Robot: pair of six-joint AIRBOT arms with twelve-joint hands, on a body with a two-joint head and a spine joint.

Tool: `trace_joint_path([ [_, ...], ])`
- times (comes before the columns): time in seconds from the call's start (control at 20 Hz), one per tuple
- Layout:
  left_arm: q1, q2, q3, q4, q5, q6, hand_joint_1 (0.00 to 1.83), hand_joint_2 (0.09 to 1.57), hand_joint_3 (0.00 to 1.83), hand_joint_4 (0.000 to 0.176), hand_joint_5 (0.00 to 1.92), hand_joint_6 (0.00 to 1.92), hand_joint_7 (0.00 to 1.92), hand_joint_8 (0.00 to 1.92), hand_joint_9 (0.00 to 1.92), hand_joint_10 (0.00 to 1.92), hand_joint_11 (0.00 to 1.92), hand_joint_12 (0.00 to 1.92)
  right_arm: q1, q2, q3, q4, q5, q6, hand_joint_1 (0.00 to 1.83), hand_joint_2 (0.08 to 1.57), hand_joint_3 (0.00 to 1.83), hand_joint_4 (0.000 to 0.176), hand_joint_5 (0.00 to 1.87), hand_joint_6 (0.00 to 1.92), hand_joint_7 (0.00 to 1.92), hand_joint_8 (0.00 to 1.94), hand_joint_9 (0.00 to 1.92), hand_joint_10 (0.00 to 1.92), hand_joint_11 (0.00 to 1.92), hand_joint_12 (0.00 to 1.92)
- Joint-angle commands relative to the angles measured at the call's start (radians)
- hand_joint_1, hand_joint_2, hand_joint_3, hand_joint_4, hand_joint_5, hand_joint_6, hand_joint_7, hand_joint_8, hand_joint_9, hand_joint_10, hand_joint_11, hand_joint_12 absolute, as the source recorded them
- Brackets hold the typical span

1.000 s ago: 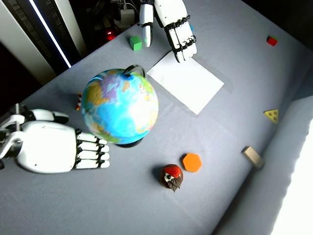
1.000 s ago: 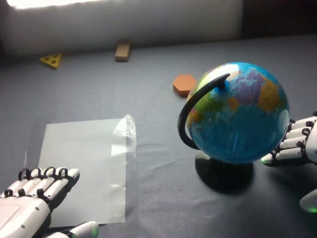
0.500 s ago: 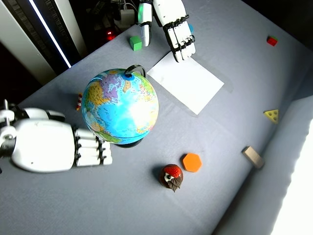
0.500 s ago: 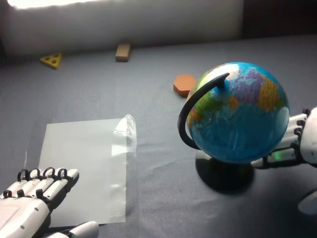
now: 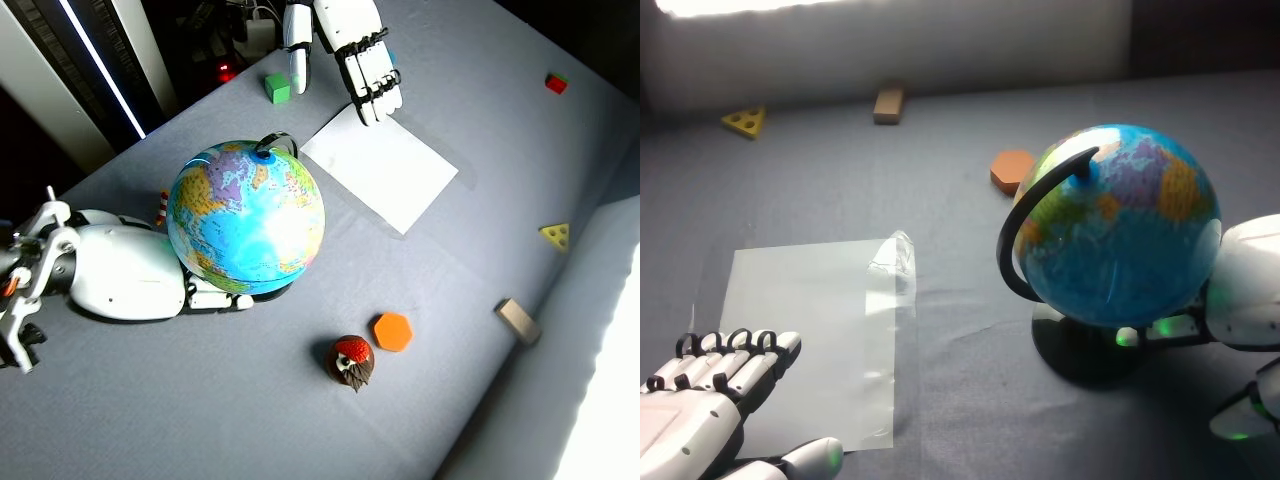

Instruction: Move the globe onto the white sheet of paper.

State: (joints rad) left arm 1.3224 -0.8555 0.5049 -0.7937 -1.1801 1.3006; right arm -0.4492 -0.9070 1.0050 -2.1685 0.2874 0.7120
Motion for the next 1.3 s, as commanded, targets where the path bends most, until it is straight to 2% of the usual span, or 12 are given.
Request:
trace_joint_path([
  [0.0, -0.011, 0.004, 0.001, 0.038, -0.095, -0.006, 0.00, 1.24, 0.00, 0.000, 0.00, 0.00, 0.00, 0.00, 0.00, 0.00, 0.00, 0.00, -0.003, -0.008, -0.002, -0.003, -0.026, -0.003, 0.00, 1.20, 0.00, 0.000, 0.08, 0.01, 0.04, 0.01, 0.04, 0.01, 0.00, 0.00],
  [0.45, -0.009, 0.011, -0.002, 0.035, -0.095, -0.009, 0.00, 1.23, 0.00, 0.000, 0.00, 0.00, 0.00, 0.00, 0.00, 0.00, 0.00, 0.00, -0.011, -0.081, 0.006, -0.031, 0.060, 0.000, 0.00, 1.21, 0.00, 0.000, 0.09, 0.01, 0.06, 0.01, 0.09, 0.03, 0.01, 0.01],
  [0.55, -0.010, 0.014, -0.006, 0.029, -0.095, -0.009, 0.00, 1.23, 0.00, 0.000, 0.00, 0.00, 0.00, 0.00, 0.00, 0.00, 0.00, 0.00, -0.001, -0.109, 0.013, -0.096, 0.060, 0.078, 0.00, 1.21, 0.00, 0.000, 0.10, 0.01, 0.09, 0.02, 0.10, 0.03, 0.02, 0.01],
  [0.7, -0.010, 0.014, -0.010, 0.018, -0.087, -0.006, 0.00, 1.22, 0.00, 0.000, 0.00, 0.00, 0.00, 0.00, 0.00, 0.00, 0.00, 0.00, 0.016, -0.158, 0.018, -0.115, 0.045, 0.116, 0.00, 1.21, 0.00, 0.000, 0.11, 0.01, 0.11, 0.02, 0.11, 0.03, 0.03, 0.02],
  [0.75, -0.008, 0.014, -0.006, 0.018, -0.077, -0.006, 0.00, 1.22, 0.00, 0.000, 0.00, 0.00, 0.00, 0.00, 0.00, 0.00, 0.00, 0.00, 0.027, -0.177, 0.018, -0.151, 0.045, 0.159, 0.00, 1.21, 0.00, 0.000, 0.12, 0.01, 0.12, 0.01, 0.13, 0.01, 0.00, 0.13],
  [0.85, -0.006, 0.014, 0.004, 0.021, -0.047, -0.006, 0.00, 1.22, 0.00, 0.000, 0.00, 0.00, 0.00, 0.00, 0.00, 0.00, 0.00, 0.00, 0.041, -0.208, 0.018, -0.174, 0.045, 0.208, 0.00, 1.21, 0.00, 0.000, 0.12, 0.01, 0.13, 0.01, 0.14, 0.00, 0.00, 0.18],
  [1.0, 0.003, 0.018, 0.021, 0.025, 0.006, -0.010, 0.00, 1.22, 0.00, 0.000, 0.00, 0.00, 0.00, 0.00, 0.00, 0.00, 0.00, 0.00, 0.055, -0.262, 0.022, -0.258, 0.034, 0.315, 0.00, 1.21, 0.00, 0.000, 0.14, 0.01, 0.15, 0.01, 0.15, 0.01, 0.00, 0.20],
  [1.15, 0.018, 0.012, 0.043, 0.023, 0.007, -0.023, 0.00, 1.22, 0.00, 0.000, 0.00, 0.00, 0.00, 0.00, 0.00, 0.00, 0.00, 0.00, 0.058, -0.317, 0.031, -0.332, -0.009, 0.380, 0.00, 1.21, 0.00, 0.000, 0.14, 0.01, 0.15, 0.01, 0.16, 0.01, 0.00, 0.21],
  [1.25, 0.026, 0.006, 0.058, 0.023, 0.006, -0.027, 0.00, 1.22, 0.00, 0.000, 0.00, 0.00, 0.00, 0.00, 0.00, 0.00, 0.00, 0.00, 0.068, -0.358, 0.045, -0.410, -0.028, 0.477, 0.00, 1.22, 0.00, 0.000, 0.14, 0.01, 0.15, 0.01, 0.16, 0.01, 0.00, 0.21],
])
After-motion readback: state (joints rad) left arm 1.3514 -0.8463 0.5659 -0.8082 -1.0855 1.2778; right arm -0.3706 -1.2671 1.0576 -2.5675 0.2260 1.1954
